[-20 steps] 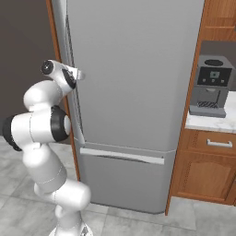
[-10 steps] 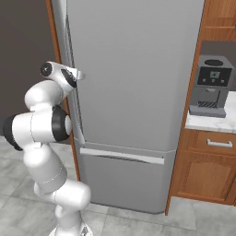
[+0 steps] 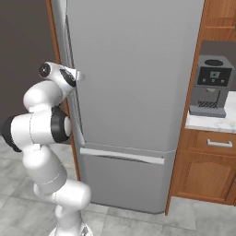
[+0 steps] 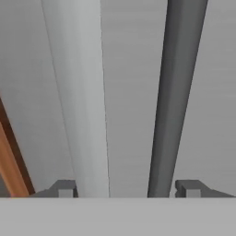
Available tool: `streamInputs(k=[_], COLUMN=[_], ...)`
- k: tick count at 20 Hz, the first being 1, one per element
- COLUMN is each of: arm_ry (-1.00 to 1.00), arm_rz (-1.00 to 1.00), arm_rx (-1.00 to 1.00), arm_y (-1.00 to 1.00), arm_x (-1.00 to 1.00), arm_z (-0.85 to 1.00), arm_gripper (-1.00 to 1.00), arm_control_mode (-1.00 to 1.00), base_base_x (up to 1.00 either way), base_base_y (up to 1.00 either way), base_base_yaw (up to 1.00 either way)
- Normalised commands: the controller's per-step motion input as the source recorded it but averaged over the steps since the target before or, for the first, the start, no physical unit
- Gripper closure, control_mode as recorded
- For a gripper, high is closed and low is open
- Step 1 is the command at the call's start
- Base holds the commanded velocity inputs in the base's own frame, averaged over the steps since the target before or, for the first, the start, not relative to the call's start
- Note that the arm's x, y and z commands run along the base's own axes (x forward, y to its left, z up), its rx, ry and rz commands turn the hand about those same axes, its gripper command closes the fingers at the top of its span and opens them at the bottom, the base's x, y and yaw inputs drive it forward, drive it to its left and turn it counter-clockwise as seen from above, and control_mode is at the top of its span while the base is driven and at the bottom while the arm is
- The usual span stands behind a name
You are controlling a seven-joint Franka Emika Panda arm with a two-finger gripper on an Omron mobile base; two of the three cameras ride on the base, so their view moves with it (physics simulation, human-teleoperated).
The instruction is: Take the lemon wedge from the fridge and place it on the plate with fish on the dining counter.
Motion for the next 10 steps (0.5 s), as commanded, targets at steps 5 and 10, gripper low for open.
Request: streamInputs(k=[5, 10], arm_ry=[-0.02, -0.08], arm_rz=[-0.11, -0.19], arm_rx=[0.00, 0.01], arm_y=[-0.28, -0.53], arm_x=[-0.96, -1.00], arm_z=[0.07, 0.23], arm_gripper=[1.00, 1.00], arm_control_mode=[-1.00, -1.00], base_base_x=[0.00, 0.00], base_base_y=[0.00, 0.00], base_base_yaw=[0.00, 0.00])
